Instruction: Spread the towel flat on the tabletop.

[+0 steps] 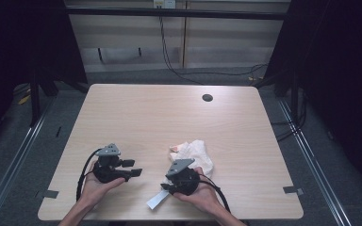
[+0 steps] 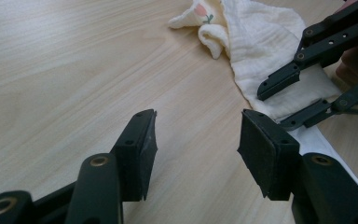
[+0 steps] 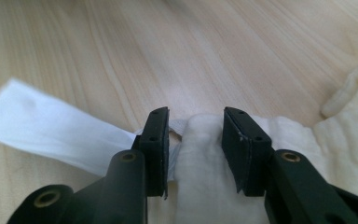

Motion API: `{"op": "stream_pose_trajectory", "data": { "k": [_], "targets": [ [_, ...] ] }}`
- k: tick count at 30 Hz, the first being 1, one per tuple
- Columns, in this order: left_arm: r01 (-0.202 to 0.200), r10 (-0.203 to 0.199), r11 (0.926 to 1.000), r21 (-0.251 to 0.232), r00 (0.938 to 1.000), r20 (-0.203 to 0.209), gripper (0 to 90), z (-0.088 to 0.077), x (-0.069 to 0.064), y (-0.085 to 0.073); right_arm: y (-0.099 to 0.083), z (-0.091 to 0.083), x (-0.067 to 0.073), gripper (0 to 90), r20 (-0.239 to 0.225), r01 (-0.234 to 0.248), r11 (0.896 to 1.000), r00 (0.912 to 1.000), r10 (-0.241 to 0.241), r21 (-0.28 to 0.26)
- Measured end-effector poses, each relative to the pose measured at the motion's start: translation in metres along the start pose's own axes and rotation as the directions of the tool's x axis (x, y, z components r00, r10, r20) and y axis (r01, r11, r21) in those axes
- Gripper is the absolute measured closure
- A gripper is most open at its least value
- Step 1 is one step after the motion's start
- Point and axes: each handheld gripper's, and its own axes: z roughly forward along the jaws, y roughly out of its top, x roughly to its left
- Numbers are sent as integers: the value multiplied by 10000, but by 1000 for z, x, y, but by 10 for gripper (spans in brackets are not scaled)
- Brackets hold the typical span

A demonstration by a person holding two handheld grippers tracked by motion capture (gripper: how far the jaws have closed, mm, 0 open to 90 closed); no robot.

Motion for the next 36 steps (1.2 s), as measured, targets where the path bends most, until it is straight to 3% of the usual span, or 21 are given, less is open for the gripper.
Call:
{"op": "stream_pose_trajectory", "data": {
  "k": [5,6,11,16,20,24,25,27,31,36],
  "targets": [
    [91,-92,9999,-114,9999,-96,461,-3,1,0,0,-1,-5,837,69,-244,9997,9997,244,-4],
    [65,-67,9998,-171,9999,-108,460,-4,1,0,1,-1,-8,855,-95,-353,9994,9993,354,73],
    [-120,119,9996,-272,9999,-30,454,-9,-7,1,9,-15,-20,872,-504,-942,9940,9945,914,-564],
    [-242,244,9995,-191,9997,74,452,-6,-10,1,18,-50,-35,872,-586,-1414,9779,9893,1338,-1542],
    [-189,189,9996,-217,9998,15,452,-4,-9,2,15,-74,-42,872,-399,-1627,9668,9866,1579,-1969],
    [-84,80,9994,-335,9999,-107,453,-1,-6,6,7,-98,-48,872,-47,-1618,9632,9863,1646,-2145],
    [-12,5,9992,-405,9998,-181,455,0,-5,8,4,-103,-50,871,-98,-1764,9581,9838,1788,-2256],
    [-84,53,9990,-442,9975,-702,446,6,-6,17,-1,-111,-56,871,-28,-1932,9518,9801,1982,-2382],
    [-502,488,9979,-412,9983,-330,441,13,-13,28,-16,-130,-66,871,406,-2162,9416,9714,2341,-2580],
    [-494,496,9982,-346,9988,54,446,21,-15,33,-34,-139,-71,871,733,-2427,9362,9604,2689,-2542]
  ]
}}
